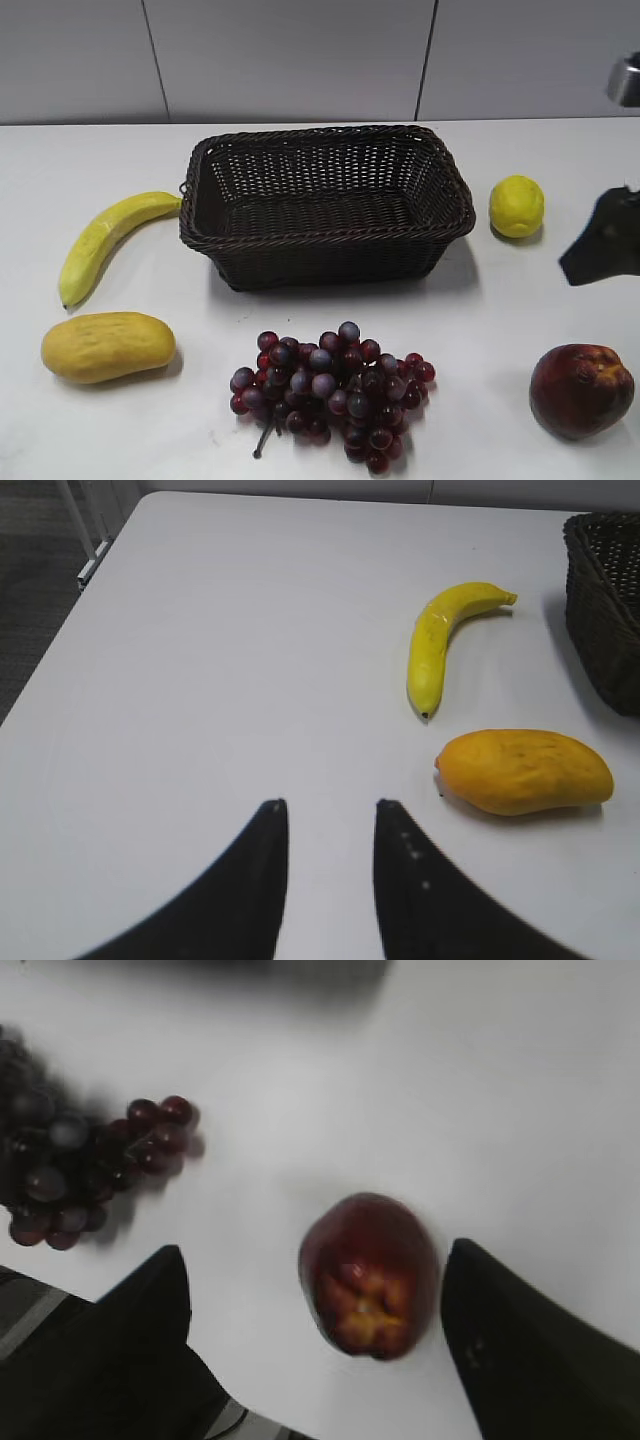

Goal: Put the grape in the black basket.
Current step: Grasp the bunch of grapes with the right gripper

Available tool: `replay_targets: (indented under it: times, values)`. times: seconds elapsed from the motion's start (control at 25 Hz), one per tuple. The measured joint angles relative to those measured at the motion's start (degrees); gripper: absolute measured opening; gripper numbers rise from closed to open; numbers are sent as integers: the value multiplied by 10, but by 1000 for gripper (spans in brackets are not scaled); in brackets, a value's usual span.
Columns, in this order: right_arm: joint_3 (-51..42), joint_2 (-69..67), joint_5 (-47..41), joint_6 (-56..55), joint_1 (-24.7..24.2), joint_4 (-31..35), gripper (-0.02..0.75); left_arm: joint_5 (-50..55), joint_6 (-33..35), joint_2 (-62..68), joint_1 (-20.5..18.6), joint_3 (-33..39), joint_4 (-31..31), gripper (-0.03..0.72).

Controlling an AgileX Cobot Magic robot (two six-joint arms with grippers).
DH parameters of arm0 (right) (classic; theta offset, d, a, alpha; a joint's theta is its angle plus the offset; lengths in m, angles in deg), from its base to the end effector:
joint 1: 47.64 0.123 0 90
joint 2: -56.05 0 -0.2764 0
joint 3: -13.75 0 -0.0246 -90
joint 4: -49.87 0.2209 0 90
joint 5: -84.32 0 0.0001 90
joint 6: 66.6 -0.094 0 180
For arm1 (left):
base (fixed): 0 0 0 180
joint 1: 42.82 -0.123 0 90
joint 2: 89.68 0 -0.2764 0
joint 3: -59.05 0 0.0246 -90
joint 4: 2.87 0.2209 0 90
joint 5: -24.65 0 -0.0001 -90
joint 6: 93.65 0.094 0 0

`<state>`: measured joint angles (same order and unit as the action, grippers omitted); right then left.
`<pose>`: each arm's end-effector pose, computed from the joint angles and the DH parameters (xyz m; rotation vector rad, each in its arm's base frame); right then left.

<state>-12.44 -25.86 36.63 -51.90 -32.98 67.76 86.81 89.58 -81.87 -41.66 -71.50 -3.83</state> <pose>0.2057 0.0759 0.2688 -0.4709 2.6570 0.3740 -0.0195 -0.0010 0.2545 0.0807 2.0826 0.0018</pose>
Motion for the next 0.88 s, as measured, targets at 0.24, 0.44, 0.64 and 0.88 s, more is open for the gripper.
replay_targets:
  times: [0.24, 0.44, 0.64, 0.88]
  values:
    - [49, -104, 29, -23, 137, 3, 590, 0, 0, 0, 0, 0, 0, 236]
    - [68, -177, 56, -39, 231, 3, 590, 0, 0, 0, 0, 0, 0, 236]
    - [74, -244, 79, -53, 281, 7, 590, 0, 0, 0, 0, 0, 0, 237]
    - [77, -296, 98, -56, 284, 35, 590, 0, 0, 0, 0, 0, 0, 237]
